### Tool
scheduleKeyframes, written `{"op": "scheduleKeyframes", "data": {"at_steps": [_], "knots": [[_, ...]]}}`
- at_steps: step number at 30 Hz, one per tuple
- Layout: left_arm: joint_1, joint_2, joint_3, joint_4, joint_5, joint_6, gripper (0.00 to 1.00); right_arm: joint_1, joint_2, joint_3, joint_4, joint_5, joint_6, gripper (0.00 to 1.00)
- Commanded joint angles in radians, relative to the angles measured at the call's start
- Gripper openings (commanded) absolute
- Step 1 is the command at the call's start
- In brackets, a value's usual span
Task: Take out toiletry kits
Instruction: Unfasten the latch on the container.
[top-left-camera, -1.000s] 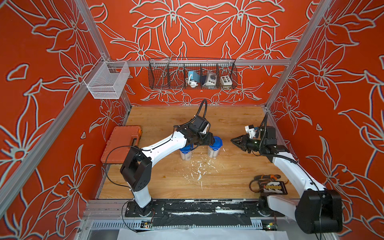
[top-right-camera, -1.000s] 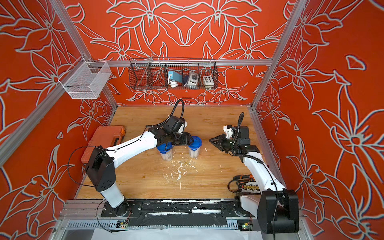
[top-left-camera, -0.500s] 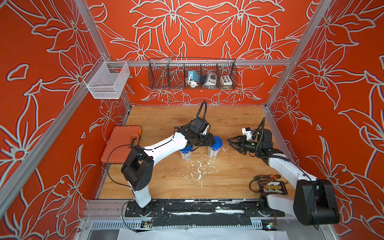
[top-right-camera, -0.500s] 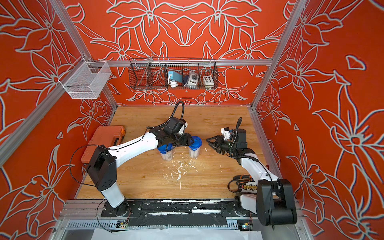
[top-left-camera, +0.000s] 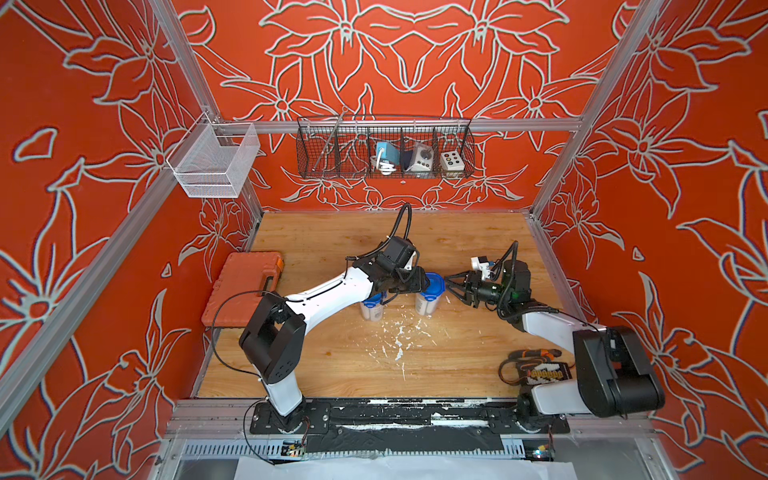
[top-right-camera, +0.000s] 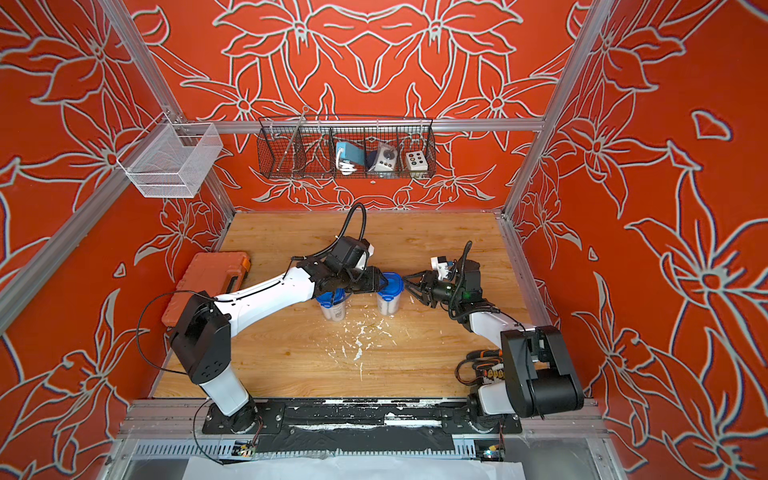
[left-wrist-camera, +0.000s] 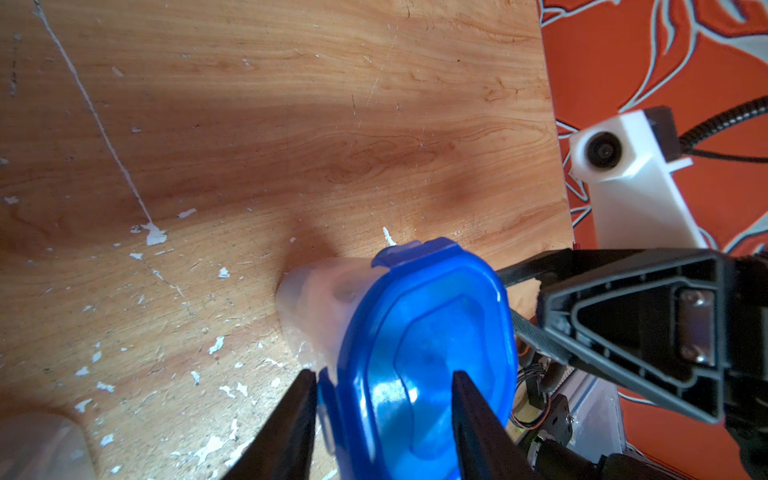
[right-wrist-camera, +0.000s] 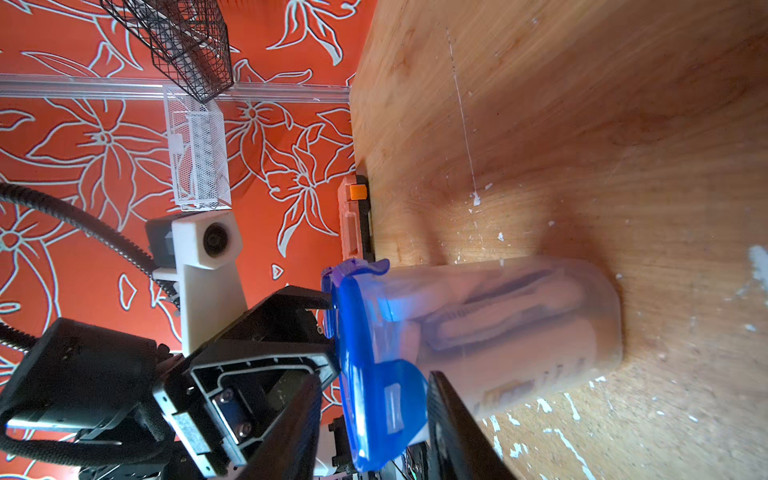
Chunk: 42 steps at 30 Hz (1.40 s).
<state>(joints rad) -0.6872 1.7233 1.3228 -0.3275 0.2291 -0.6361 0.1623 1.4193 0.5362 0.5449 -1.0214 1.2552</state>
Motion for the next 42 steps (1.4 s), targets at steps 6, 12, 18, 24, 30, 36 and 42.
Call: {"op": "scheduleKeyframes", "data": {"at_steps": [6, 12, 18, 24, 30, 36, 42], "knots": [[-0.005, 0.008, -0.037, -0.082, -0.027, -0.011, 0.46, 0.008, 0.095, -0.024, 0.221, -0.055, 0.127, 0.47], [-0.005, 0.012, -0.05, -0.088, -0.035, -0.019, 0.45, 0.008, 0.138, -0.047, 0.331, -0.069, 0.194, 0.42], [-0.005, 0.007, -0.074, -0.086, -0.047, -0.035, 0.44, 0.009, 0.171, -0.087, 0.442, -0.077, 0.255, 0.4], [-0.006, 0.011, -0.089, -0.087, -0.057, -0.046, 0.43, 0.011, 0.186, -0.098, 0.501, -0.084, 0.29, 0.38], [-0.008, 0.013, -0.109, -0.086, -0.069, -0.057, 0.42, 0.011, 0.203, -0.104, 0.55, -0.086, 0.322, 0.31], [-0.013, 0.017, -0.126, -0.097, -0.083, -0.058, 0.4, 0.007, 0.21, -0.105, 0.569, -0.085, 0.332, 0.22], [-0.018, 0.014, -0.133, -0.096, -0.085, -0.063, 0.39, 0.008, 0.198, -0.127, 0.492, -0.08, 0.282, 0.37]]}}
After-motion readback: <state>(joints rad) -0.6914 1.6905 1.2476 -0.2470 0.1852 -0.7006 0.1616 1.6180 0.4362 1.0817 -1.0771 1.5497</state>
